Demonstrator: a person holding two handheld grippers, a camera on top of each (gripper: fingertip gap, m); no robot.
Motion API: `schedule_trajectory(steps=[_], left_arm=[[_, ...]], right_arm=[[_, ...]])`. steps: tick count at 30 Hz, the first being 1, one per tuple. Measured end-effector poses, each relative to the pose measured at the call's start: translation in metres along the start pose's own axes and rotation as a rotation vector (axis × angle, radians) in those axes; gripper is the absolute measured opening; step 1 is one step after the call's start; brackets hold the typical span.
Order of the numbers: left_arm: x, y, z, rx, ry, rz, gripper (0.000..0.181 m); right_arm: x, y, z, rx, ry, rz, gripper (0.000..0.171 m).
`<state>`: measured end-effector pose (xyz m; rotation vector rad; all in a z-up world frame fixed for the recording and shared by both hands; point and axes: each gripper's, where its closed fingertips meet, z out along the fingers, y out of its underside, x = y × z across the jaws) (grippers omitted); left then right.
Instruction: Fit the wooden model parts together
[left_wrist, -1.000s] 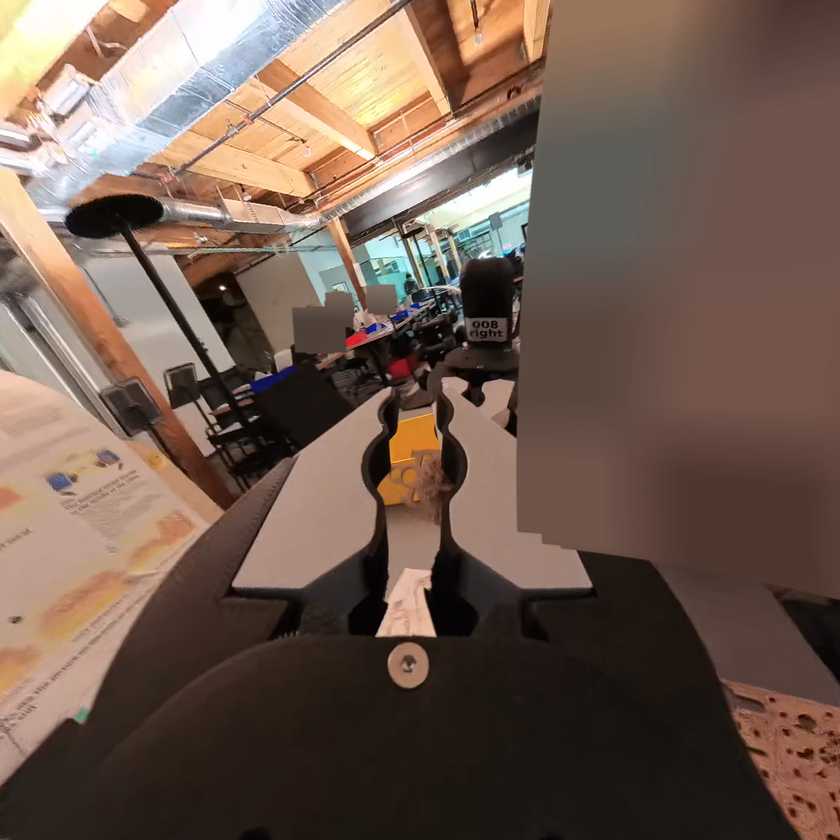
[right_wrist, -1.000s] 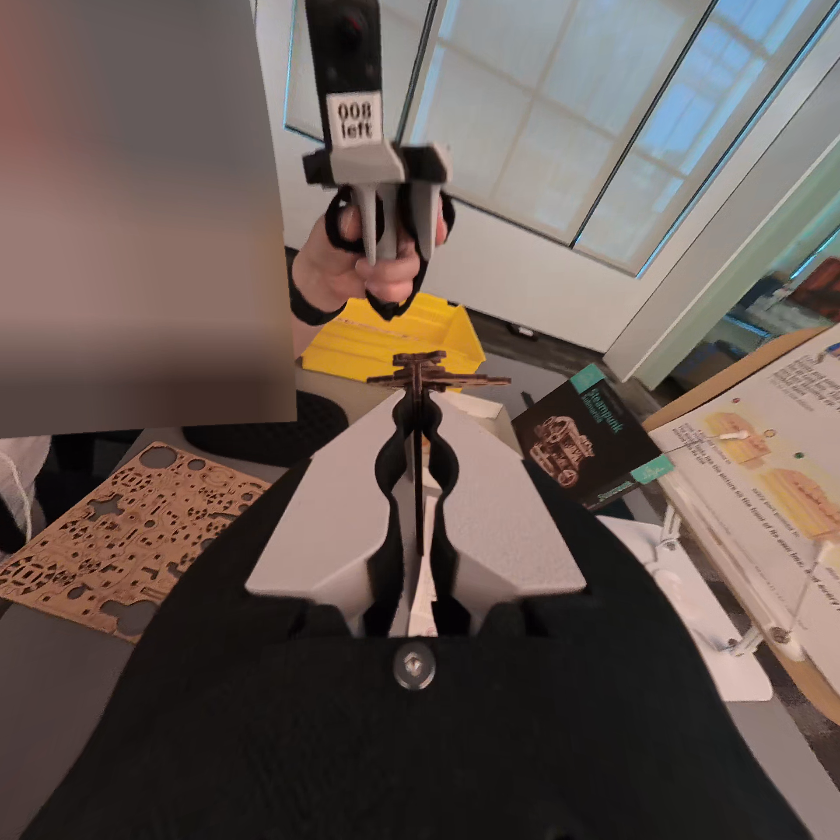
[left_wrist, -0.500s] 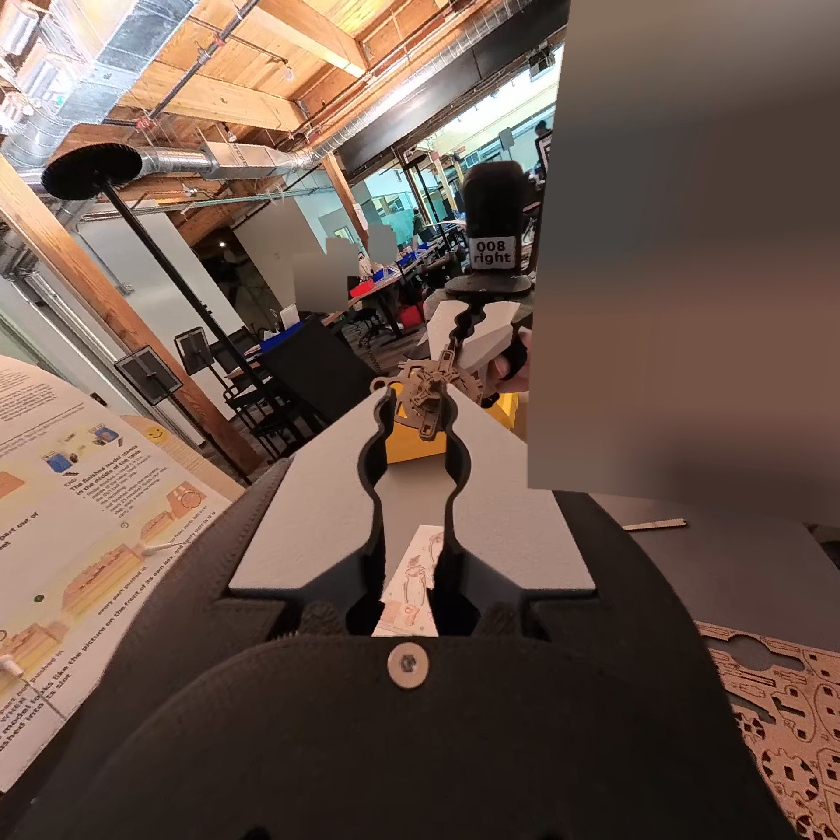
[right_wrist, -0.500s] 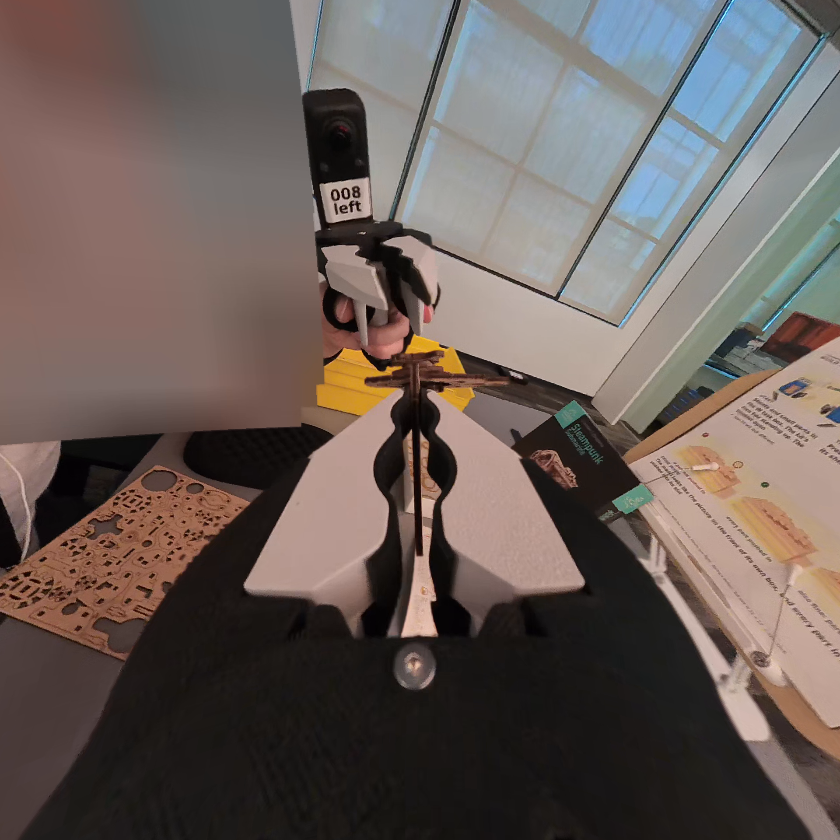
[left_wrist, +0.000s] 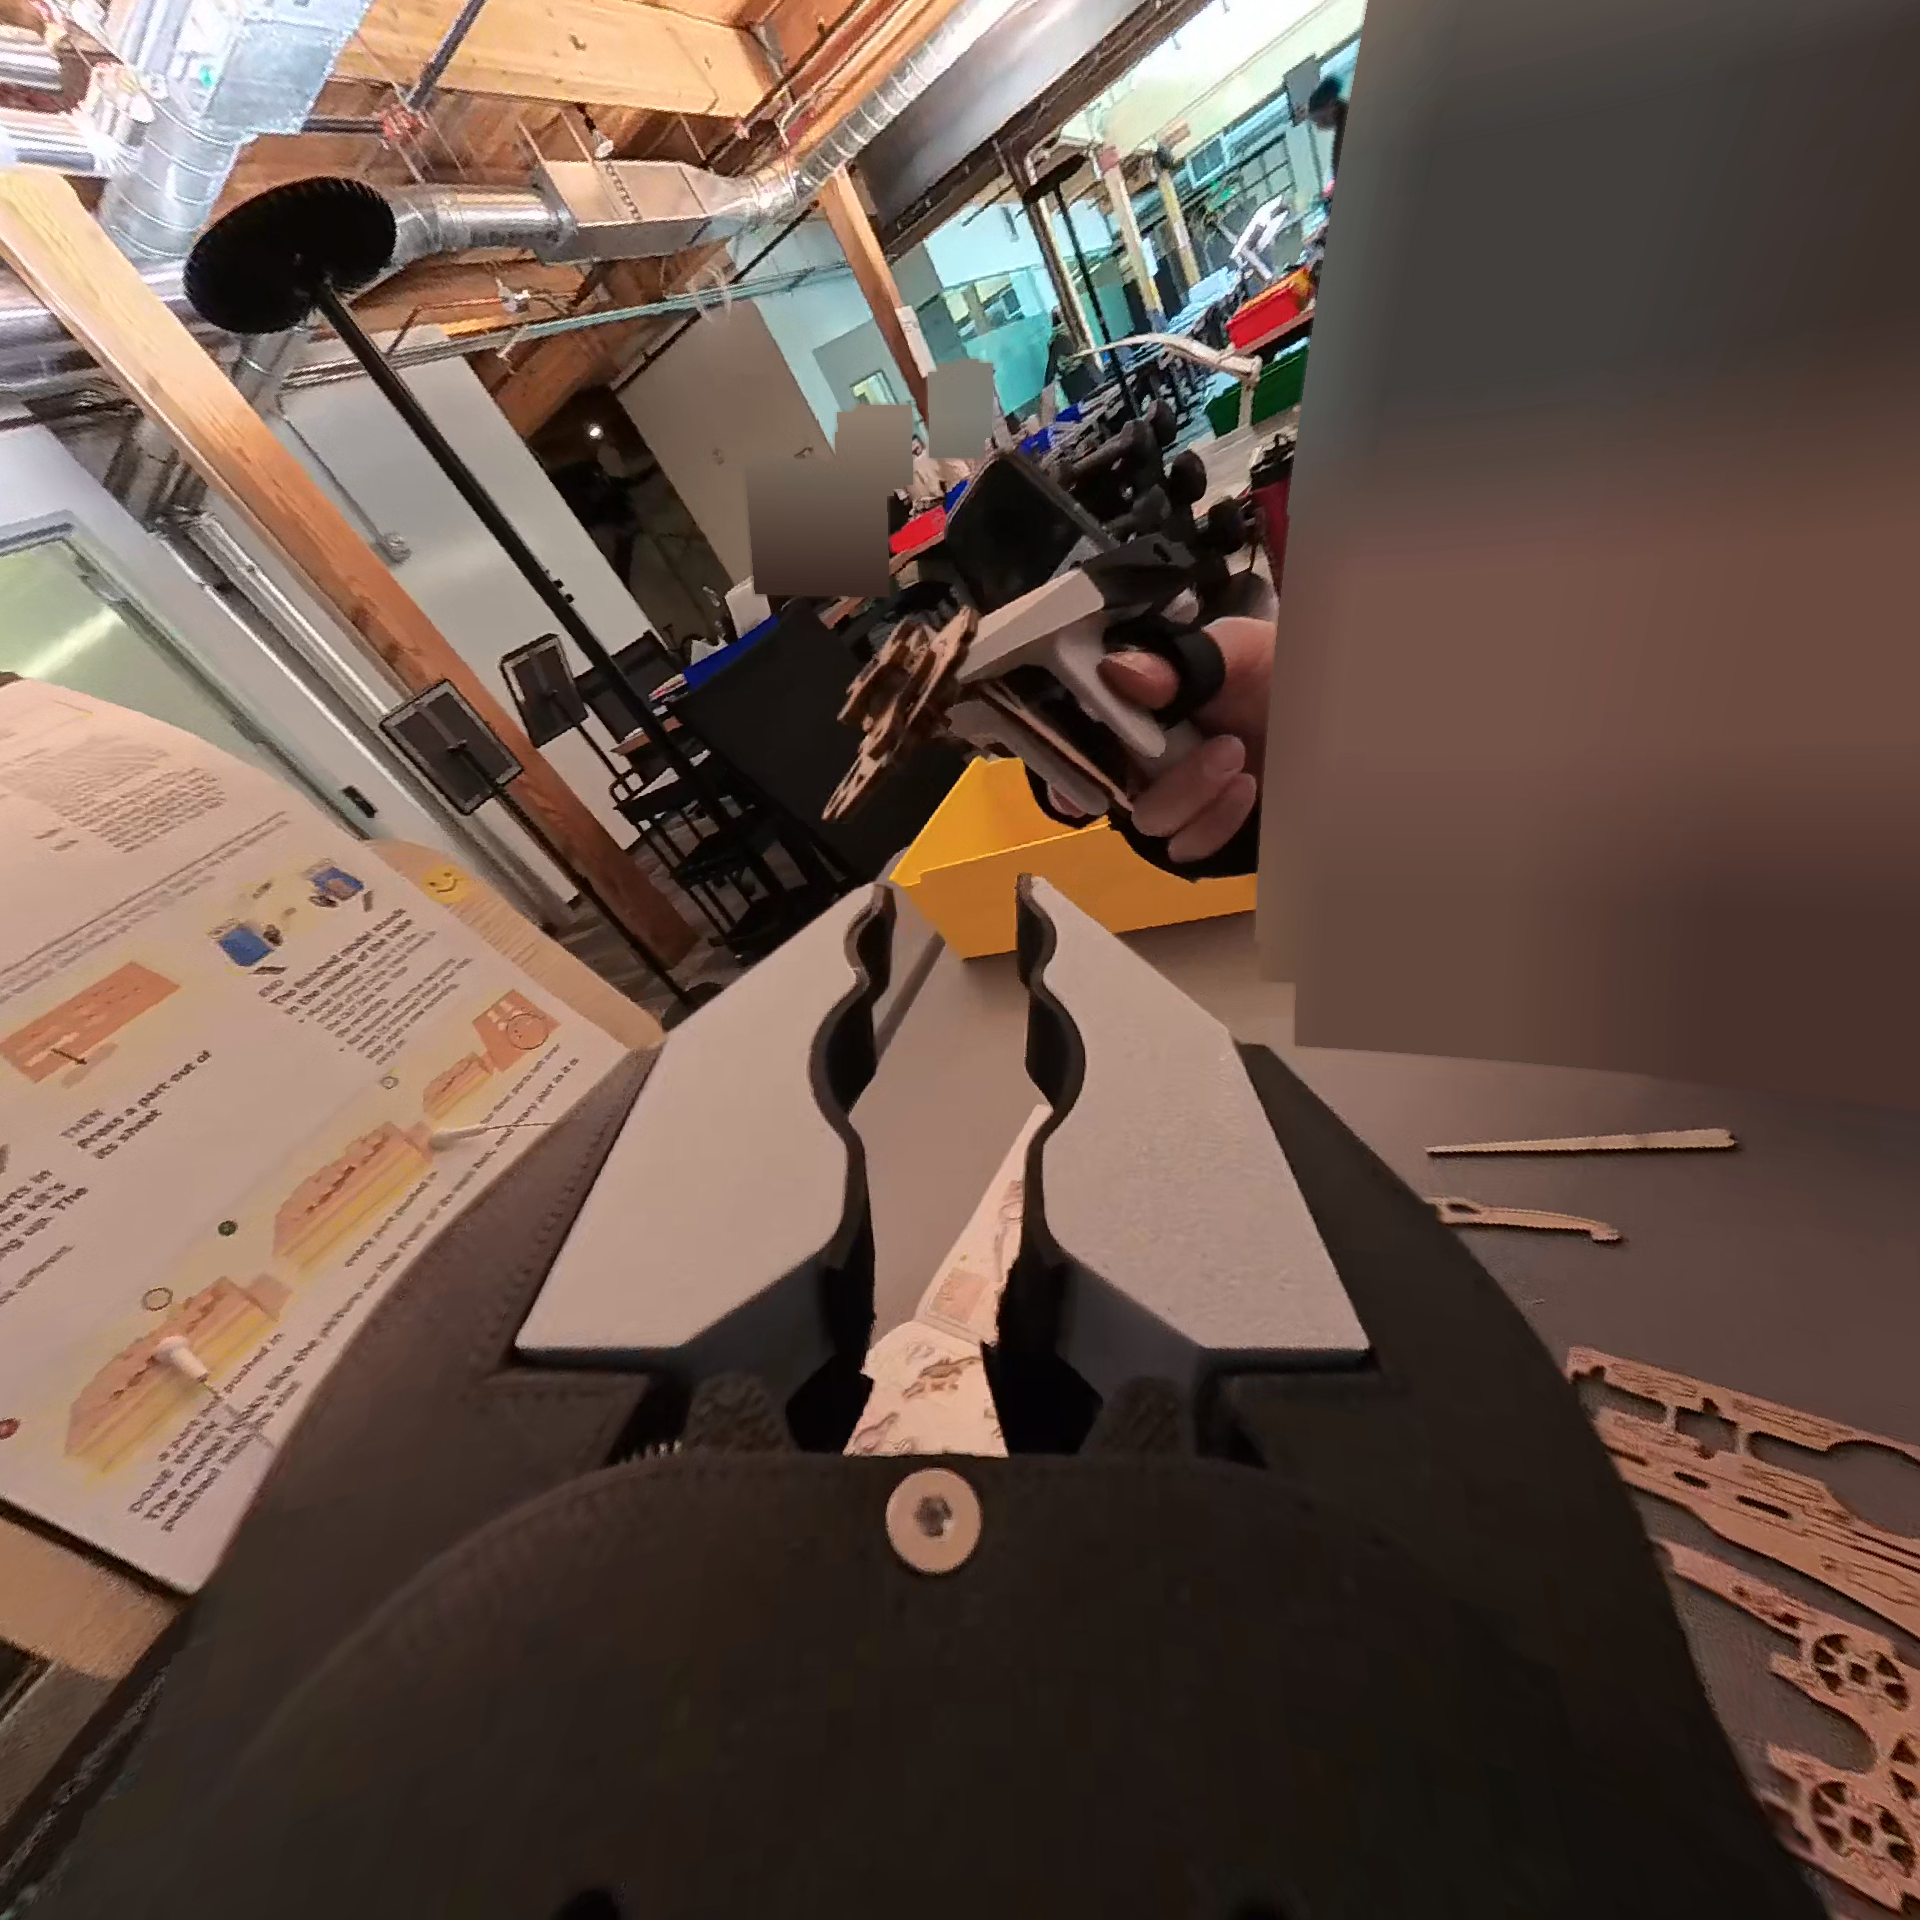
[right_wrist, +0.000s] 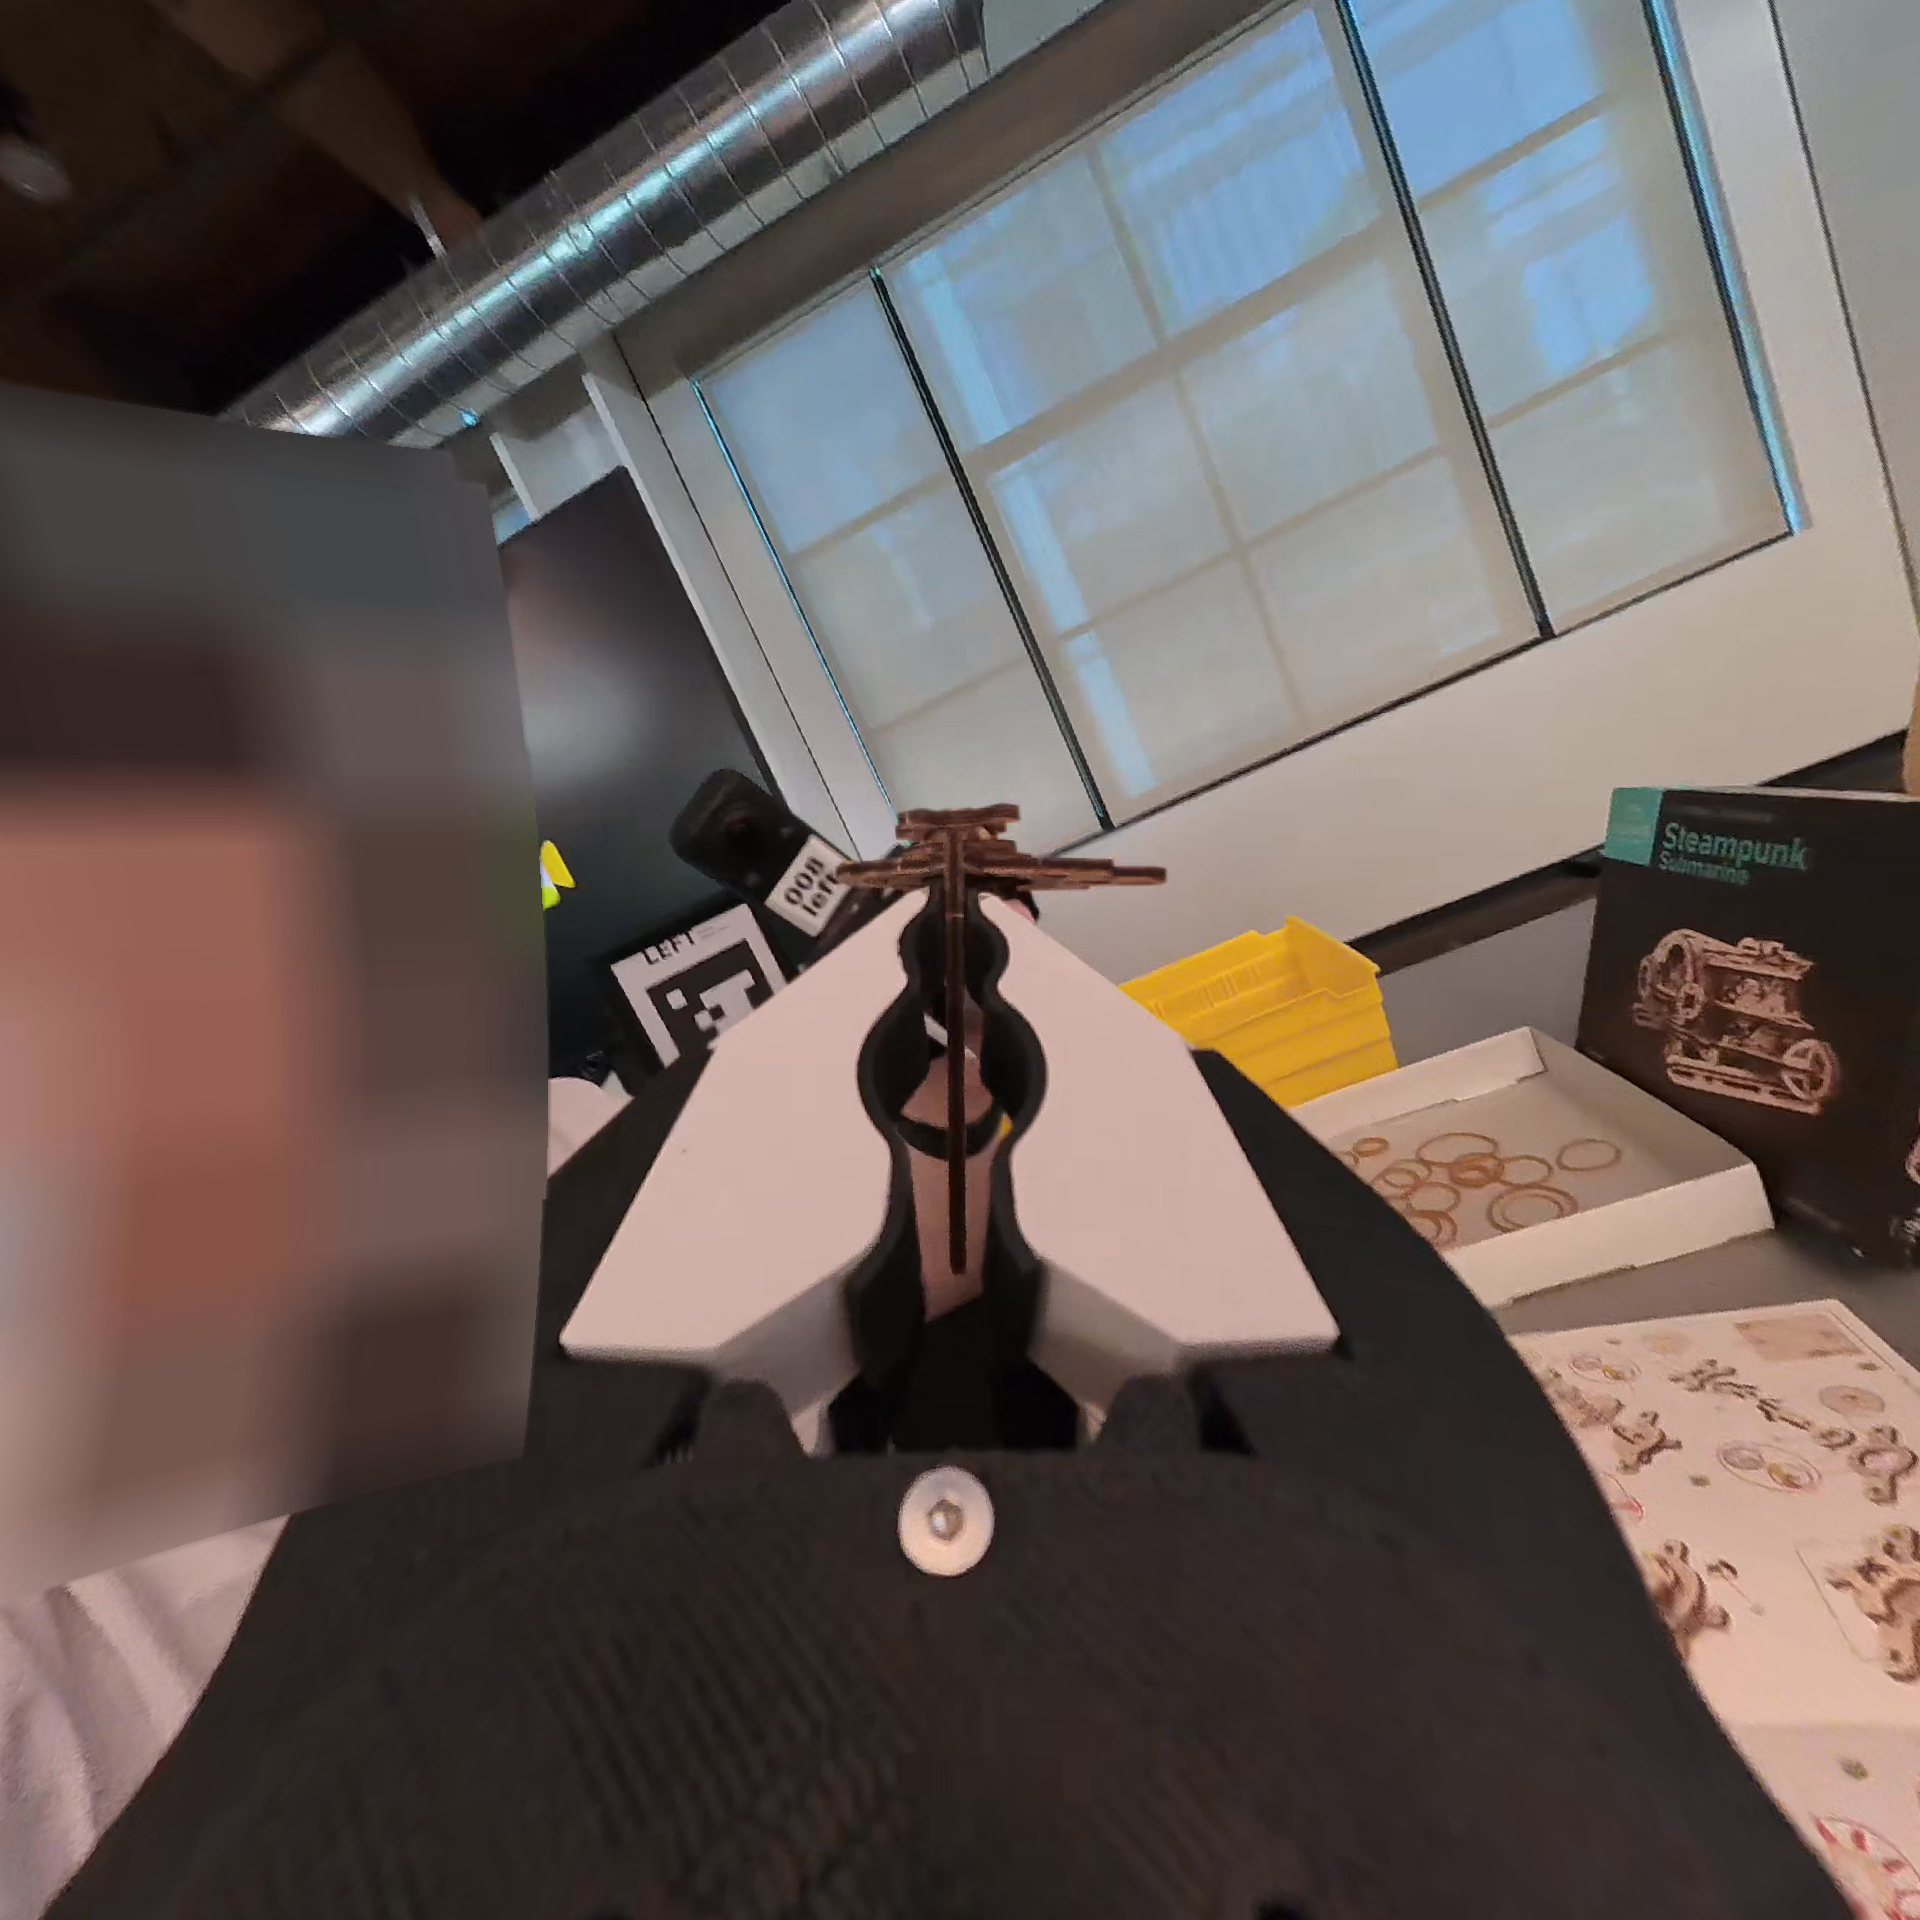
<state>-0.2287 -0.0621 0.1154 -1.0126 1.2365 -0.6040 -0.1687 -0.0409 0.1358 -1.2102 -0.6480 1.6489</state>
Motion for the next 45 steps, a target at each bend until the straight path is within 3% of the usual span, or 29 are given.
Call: schedule_trajectory(steps=[1,5,11,15,19,23,27,37,45], left_arm=[[0.000,0.000,0.000,-0.006,-0.008,0.011,0.022],[0.003,-0.009,-0.004,0.028,0.001,0.012,0.023],[0.030,-0.024,0.003,0.100,0.041,0.041,0.023],[0.057,-0.028,0.018,0.099,-0.022,0.250,0.025],[0.099,-0.049,0.020,0.133,-0.084,0.503,0.021],[0.115,-0.061,0.017,0.106,-0.166,0.580,0.022],[0.105,-0.062,0.011,0.056,-0.247,0.617,0.022],[0.079,-0.045,0.015,-0.070,-0.372,0.741,0.017],[0.067,-0.037,0.014,-0.061,-0.382,0.694,0.010]], right_arm=[[0.000,0.004,0.001,-0.024,0.018,-0.013,0.000],[-0.019,0.005,-0.003,-0.064,0.107,-0.133,0.000],[-0.025,0.020,-0.046,0.021,0.416,-0.287,0.000],[-0.039,0.035,-0.077,0.116,0.624,-0.465,0.000],[-0.062,0.044,-0.073,0.054,0.794,-0.740,0.000],[-0.080,0.051,-0.041,-0.033,0.817,-0.871,0.000],[-0.084,0.055,-0.022,-0.085,0.860,-0.933,0.000],[-0.080,0.065,0.012,-0.174,0.873,-0.924,0.000],[-0.071,0.064,0.015,-0.224,0.836,-0.786,0.004]])
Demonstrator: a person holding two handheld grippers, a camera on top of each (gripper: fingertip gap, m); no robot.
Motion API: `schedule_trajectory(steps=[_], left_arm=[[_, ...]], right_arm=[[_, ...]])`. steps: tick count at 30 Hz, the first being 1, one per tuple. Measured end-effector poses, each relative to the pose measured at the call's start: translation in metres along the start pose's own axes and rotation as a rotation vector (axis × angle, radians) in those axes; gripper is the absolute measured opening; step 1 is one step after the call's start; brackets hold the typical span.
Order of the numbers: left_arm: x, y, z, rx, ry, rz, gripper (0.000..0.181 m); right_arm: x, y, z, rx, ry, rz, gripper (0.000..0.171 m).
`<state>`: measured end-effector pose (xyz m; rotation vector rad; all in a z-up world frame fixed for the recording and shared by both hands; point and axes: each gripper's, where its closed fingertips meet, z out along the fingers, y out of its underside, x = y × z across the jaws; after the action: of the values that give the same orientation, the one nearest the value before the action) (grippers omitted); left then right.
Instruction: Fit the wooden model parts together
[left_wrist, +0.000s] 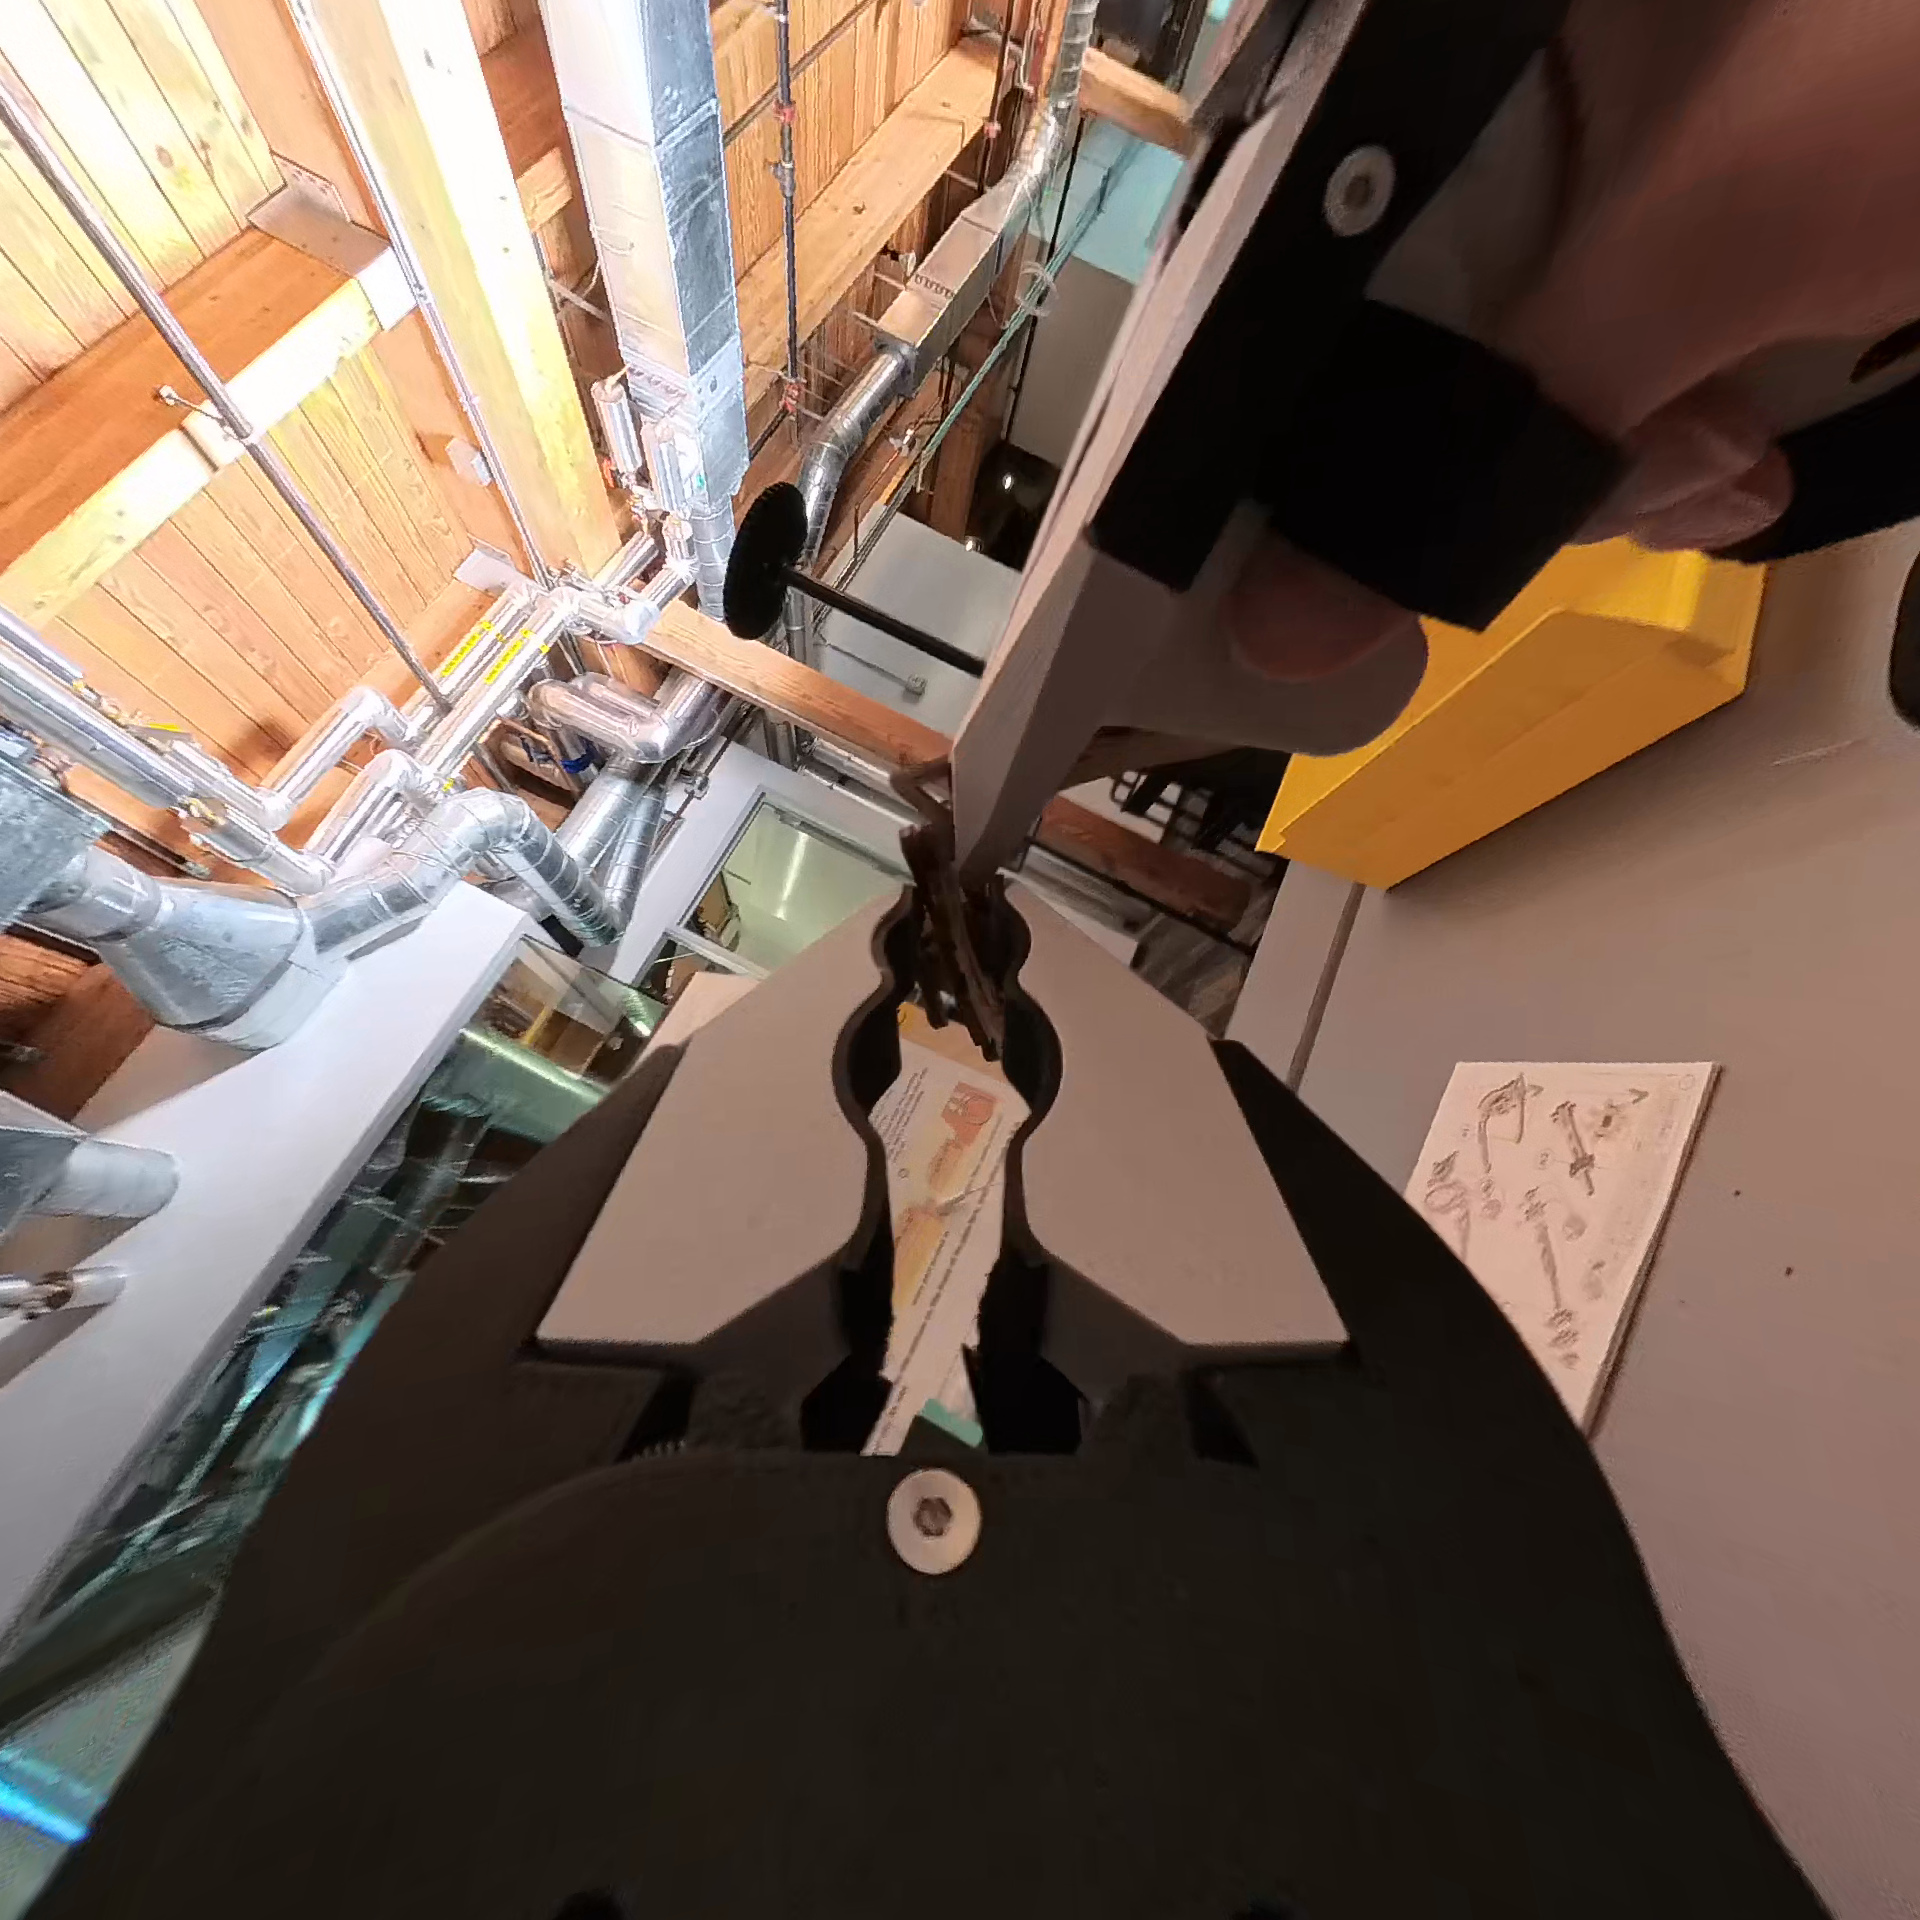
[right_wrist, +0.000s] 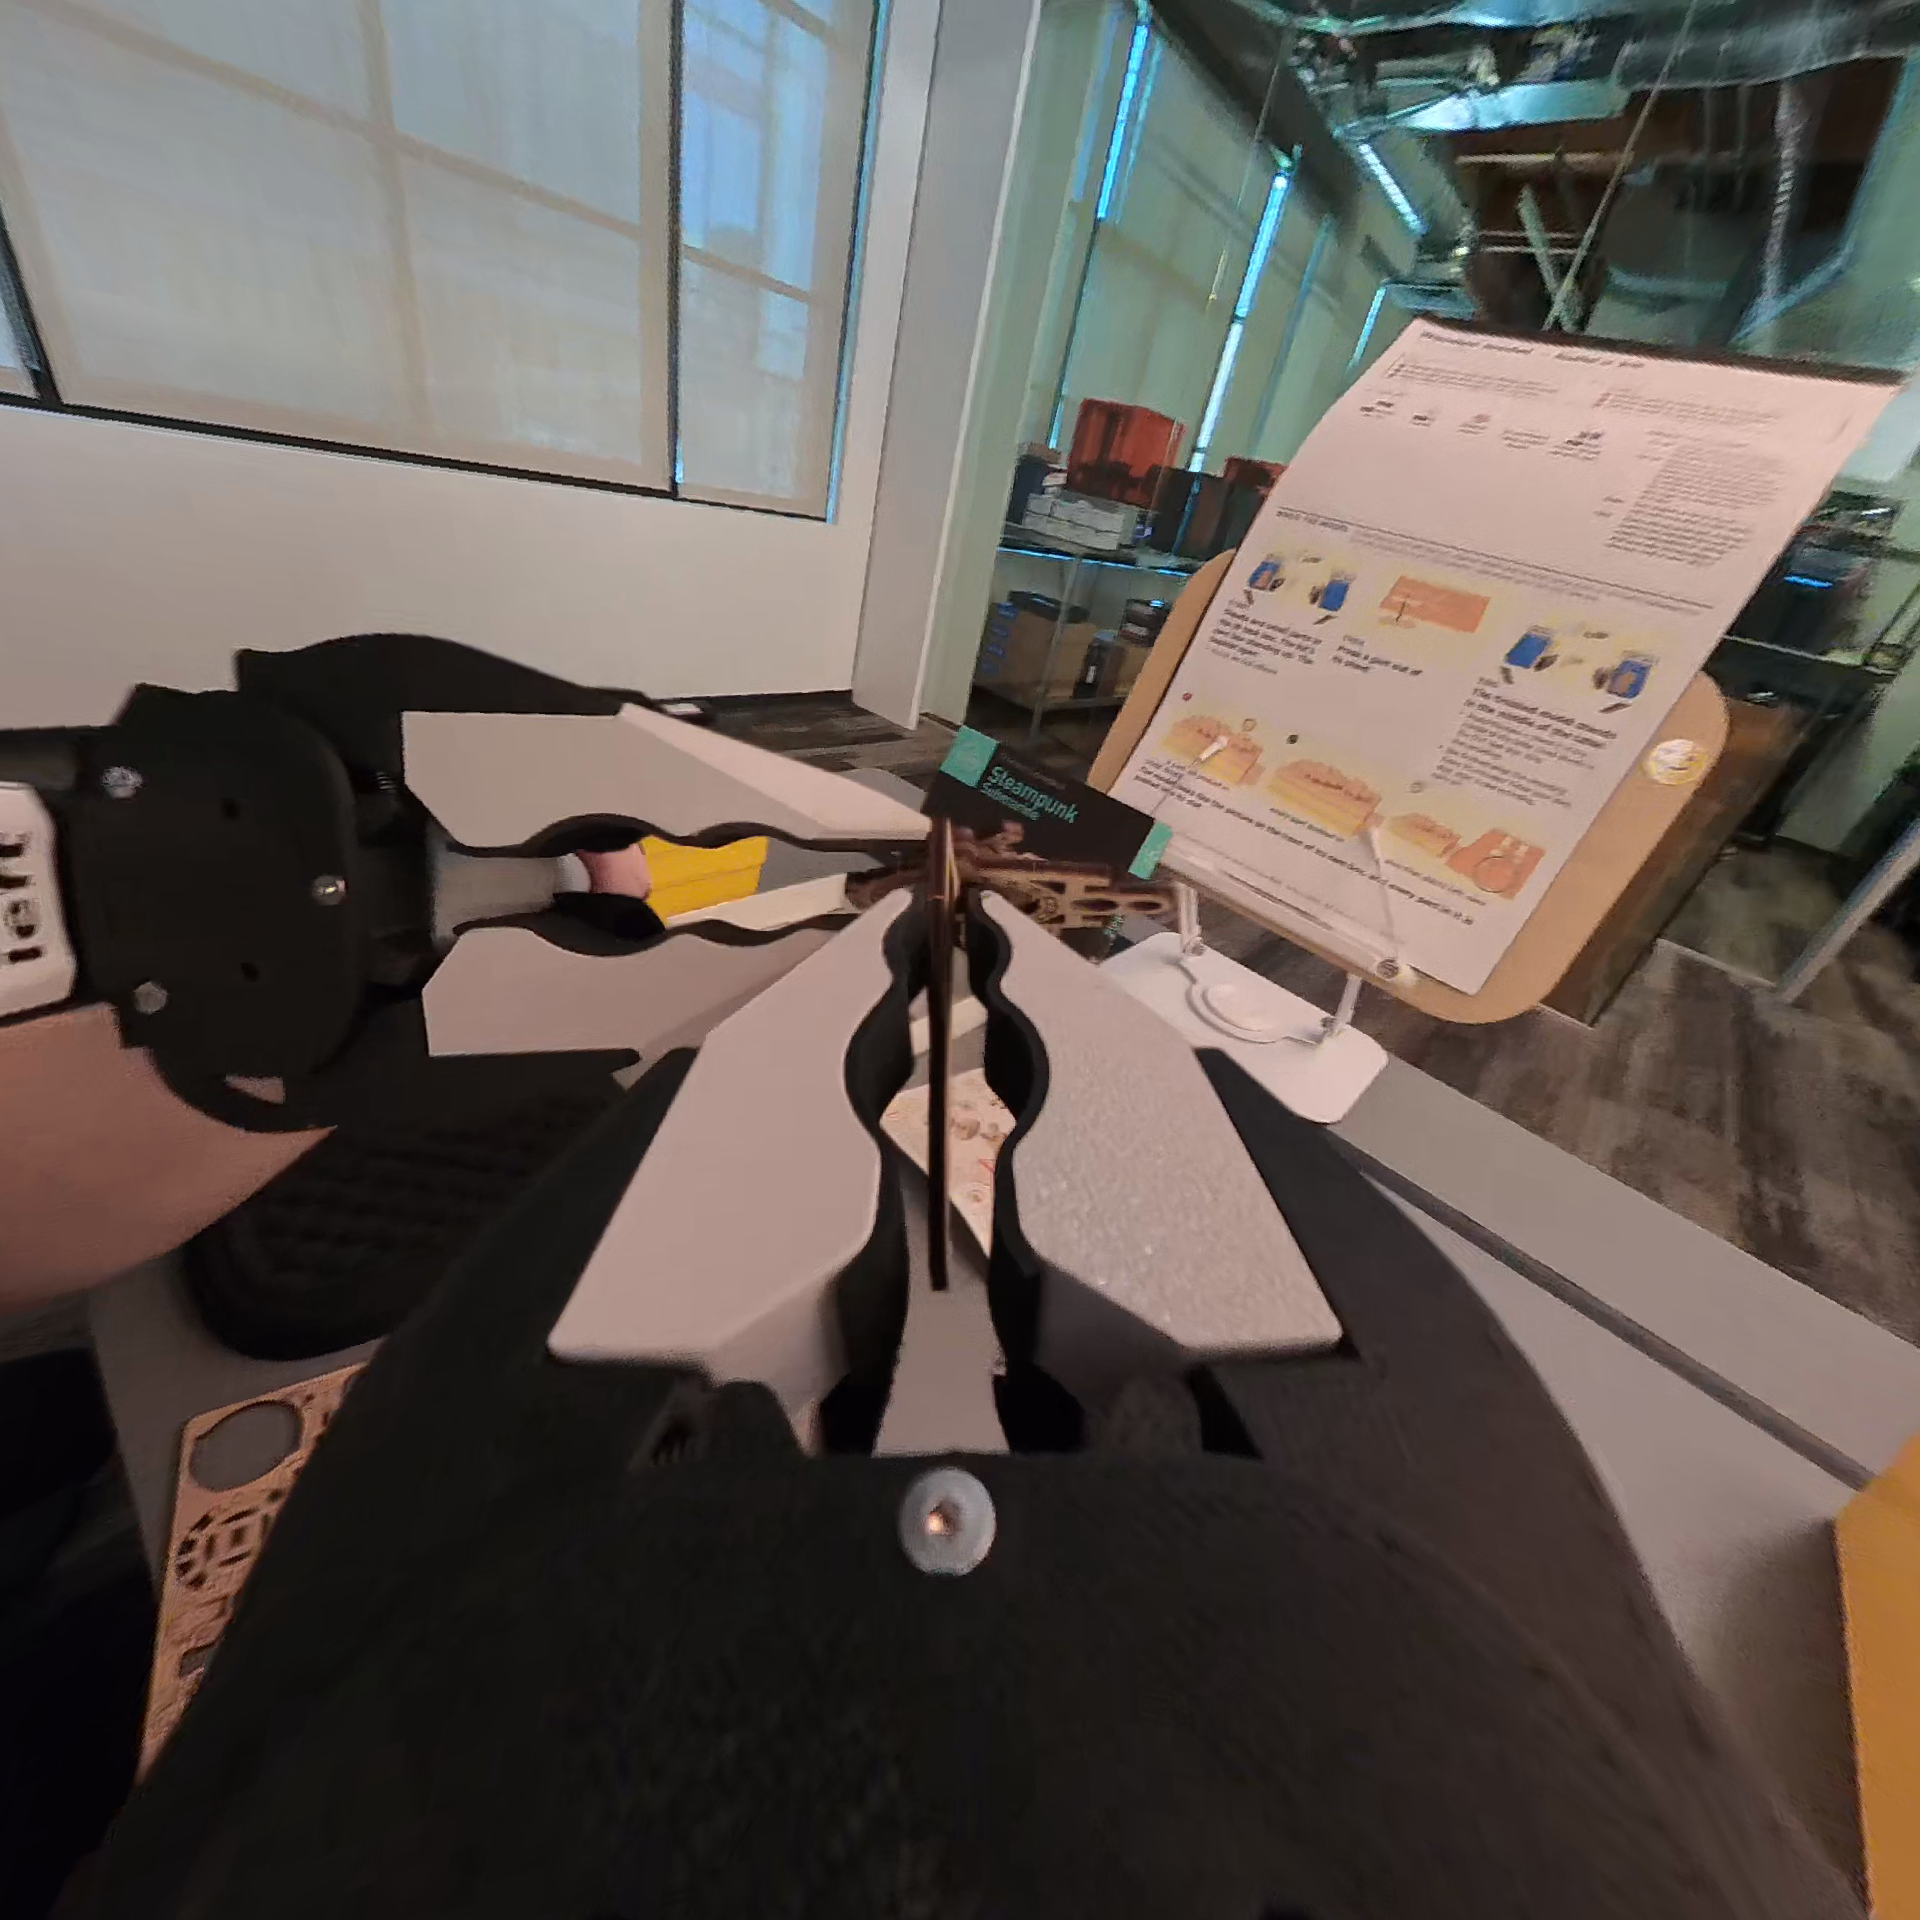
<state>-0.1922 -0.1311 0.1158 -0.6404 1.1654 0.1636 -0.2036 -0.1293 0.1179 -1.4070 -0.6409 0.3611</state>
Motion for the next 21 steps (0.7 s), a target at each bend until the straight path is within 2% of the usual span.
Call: schedule_trajectory(steps=[3,6,11,14,17,21], left_arm=[[-0.002,0.003,-0.001,0.025,0.033,-0.048,0.009],[-0.002,-0.002,-0.006,0.117,0.127,-0.151,0.009],[-0.007,-0.026,-0.025,0.349,0.306,-0.359,0.009],[-0.008,-0.033,-0.032,0.417,0.353,-0.362,0.009],[-0.006,-0.036,-0.032,0.453,0.372,-0.339,0.009],[-0.001,-0.037,-0.030,0.473,0.387,-0.324,0.009]], right_arm=[[-0.007,-0.005,-0.007,-0.002,-0.118,0.007,0.014],[-0.029,-0.021,-0.029,0.042,-0.365,-0.045,0.019],[-0.012,-0.048,-0.051,0.154,-0.431,-0.344,0.017],[-0.027,-0.040,-0.042,0.089,-0.528,-0.468,0.017],[-0.033,-0.036,-0.032,0.054,-0.539,-0.549,0.016],[-0.041,-0.030,-0.032,0.013,-0.597,-0.561,0.009]])
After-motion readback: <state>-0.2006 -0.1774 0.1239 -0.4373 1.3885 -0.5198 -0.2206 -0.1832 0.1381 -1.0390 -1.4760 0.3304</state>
